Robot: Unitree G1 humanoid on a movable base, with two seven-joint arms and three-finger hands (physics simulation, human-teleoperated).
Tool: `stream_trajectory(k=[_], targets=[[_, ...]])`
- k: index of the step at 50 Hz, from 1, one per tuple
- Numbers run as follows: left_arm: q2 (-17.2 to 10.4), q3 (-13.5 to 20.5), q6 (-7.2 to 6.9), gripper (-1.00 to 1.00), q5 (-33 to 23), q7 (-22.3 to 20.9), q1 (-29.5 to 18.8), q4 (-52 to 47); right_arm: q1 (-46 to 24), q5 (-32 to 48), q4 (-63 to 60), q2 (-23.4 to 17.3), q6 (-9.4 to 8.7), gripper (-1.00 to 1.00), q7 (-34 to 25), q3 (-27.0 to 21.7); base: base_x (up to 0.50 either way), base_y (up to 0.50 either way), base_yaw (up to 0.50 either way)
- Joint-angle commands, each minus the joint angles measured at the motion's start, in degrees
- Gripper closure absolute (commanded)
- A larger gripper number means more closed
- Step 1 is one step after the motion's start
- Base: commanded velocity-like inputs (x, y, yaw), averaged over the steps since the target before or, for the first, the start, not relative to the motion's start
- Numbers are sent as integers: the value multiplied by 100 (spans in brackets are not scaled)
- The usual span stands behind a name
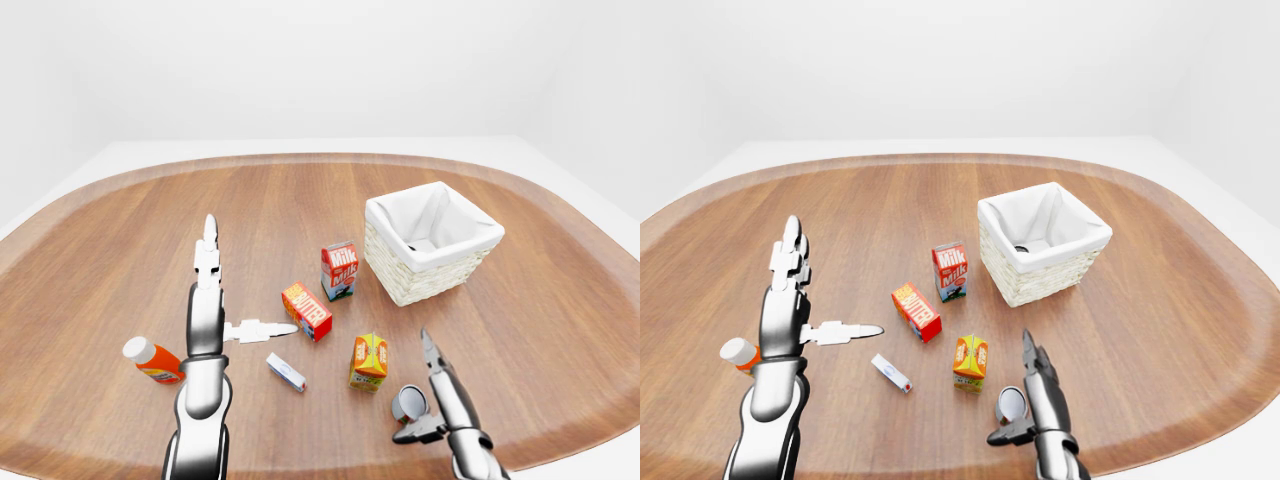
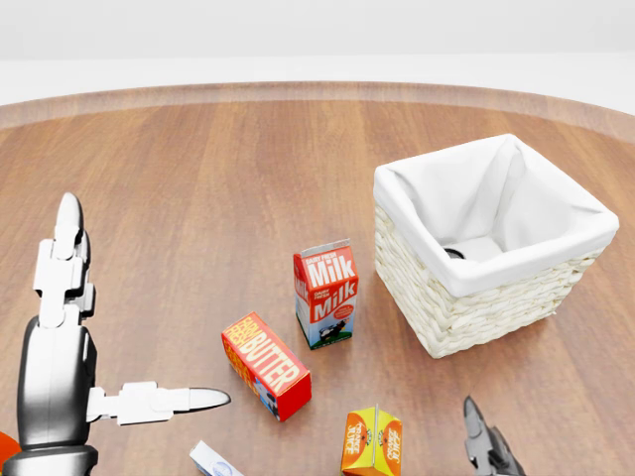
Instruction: Pick up the alphabet soup and the tomato sauce, and put them in the basket.
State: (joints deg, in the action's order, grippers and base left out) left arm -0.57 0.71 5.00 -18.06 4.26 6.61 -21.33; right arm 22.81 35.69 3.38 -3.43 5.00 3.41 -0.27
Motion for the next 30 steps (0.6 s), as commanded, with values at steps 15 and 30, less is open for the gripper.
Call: stream_trajectory(k=[15,30], targets=[[-4,4,0,-100,7,0,-2,-27,-114,290,385,-60,0,-100,299,81,0,0,0],[-3,4,0,-100,9,1,-2,-27,-205,482,691,-110,0,-100,544,174,0,0,0]])
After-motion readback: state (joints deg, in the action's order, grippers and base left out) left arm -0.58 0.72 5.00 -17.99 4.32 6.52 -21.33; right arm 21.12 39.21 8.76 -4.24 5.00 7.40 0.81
